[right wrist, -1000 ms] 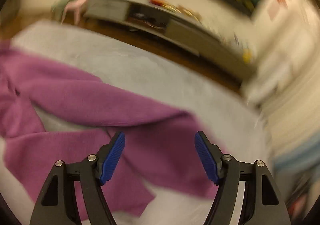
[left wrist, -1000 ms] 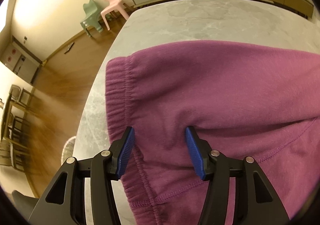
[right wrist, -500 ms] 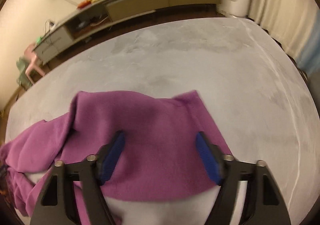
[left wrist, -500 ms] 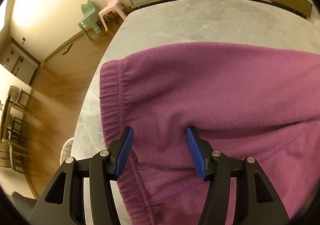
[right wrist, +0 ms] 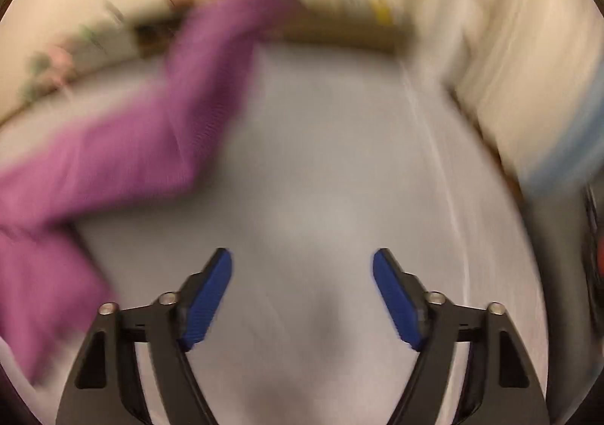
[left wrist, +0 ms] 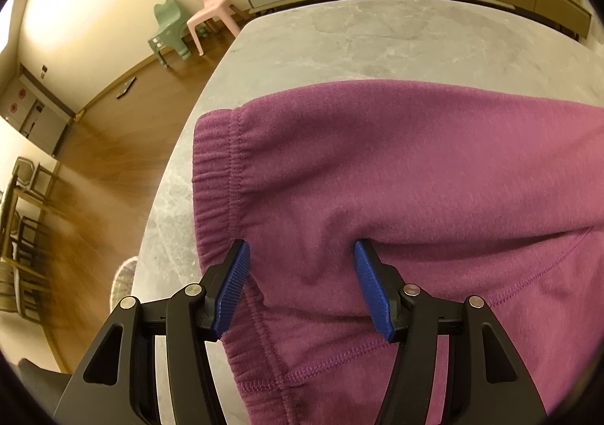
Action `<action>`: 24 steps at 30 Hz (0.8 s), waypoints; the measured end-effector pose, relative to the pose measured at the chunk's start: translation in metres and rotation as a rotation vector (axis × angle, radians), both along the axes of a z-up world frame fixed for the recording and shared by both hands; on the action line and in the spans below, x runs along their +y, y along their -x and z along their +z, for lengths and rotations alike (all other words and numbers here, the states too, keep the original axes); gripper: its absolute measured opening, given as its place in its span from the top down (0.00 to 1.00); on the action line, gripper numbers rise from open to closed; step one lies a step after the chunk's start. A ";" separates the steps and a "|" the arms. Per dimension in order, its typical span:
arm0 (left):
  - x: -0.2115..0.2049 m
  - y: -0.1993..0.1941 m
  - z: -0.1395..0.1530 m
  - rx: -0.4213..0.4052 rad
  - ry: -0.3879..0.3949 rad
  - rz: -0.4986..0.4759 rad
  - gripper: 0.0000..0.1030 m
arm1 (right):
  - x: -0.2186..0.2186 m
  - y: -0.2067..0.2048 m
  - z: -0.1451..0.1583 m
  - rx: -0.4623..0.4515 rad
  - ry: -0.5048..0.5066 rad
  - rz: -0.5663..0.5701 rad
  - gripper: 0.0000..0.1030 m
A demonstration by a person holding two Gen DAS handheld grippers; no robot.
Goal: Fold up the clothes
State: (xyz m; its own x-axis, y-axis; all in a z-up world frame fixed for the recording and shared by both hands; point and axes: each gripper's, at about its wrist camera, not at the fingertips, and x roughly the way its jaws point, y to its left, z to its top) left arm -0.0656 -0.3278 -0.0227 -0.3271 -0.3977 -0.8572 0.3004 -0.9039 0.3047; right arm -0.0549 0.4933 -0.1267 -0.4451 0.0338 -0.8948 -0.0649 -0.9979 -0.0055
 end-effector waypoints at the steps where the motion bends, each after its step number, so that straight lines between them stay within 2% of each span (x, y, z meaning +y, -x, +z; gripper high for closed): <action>1: 0.001 0.000 0.000 0.000 -0.001 0.001 0.41 | 0.008 -0.001 0.004 0.006 0.064 -0.031 0.44; 2: 0.002 0.000 0.000 0.002 -0.003 -0.001 0.42 | 0.012 -0.001 0.014 0.039 0.112 -0.056 0.44; 4: 0.004 0.001 0.001 0.010 -0.008 -0.010 0.43 | 0.001 0.005 0.043 0.146 0.136 -0.043 0.43; 5: 0.006 0.001 0.004 0.025 -0.020 -0.023 0.43 | -0.012 0.012 0.055 0.189 0.127 -0.008 0.42; 7: 0.010 0.001 0.008 0.047 -0.040 -0.034 0.43 | -0.045 0.030 0.064 0.216 0.076 0.076 0.40; 9: 0.011 0.005 0.007 0.045 -0.050 -0.041 0.43 | -0.075 0.054 0.056 0.182 0.024 0.152 0.40; 11: 0.006 0.011 -0.002 0.013 -0.030 -0.033 0.39 | -0.098 0.075 0.031 0.086 -0.033 0.177 0.41; 13: -0.008 0.016 0.000 0.029 -0.074 -0.002 0.38 | -0.101 0.101 0.005 0.000 -0.107 0.144 0.51; 14: -0.014 0.018 0.000 0.030 -0.074 0.019 0.37 | -0.095 0.110 0.005 0.036 -0.112 0.108 0.52; 17: -0.025 0.026 -0.001 0.046 -0.079 0.056 0.35 | -0.082 0.132 0.000 0.041 -0.236 -0.005 0.50; 19: -0.021 0.028 0.002 0.032 -0.039 0.066 0.35 | -0.081 0.129 0.004 0.043 -0.315 -0.047 0.50; 20: -0.013 0.027 0.008 0.027 0.004 0.053 0.36 | -0.083 0.120 0.012 0.075 -0.301 -0.053 0.50; 22: 0.001 0.019 0.026 0.054 0.050 0.011 0.36 | -0.096 0.084 0.033 0.140 -0.164 -0.008 0.47; 24: 0.018 0.002 0.050 0.109 0.057 -0.039 0.36 | -0.121 0.030 0.043 0.141 0.018 0.094 0.26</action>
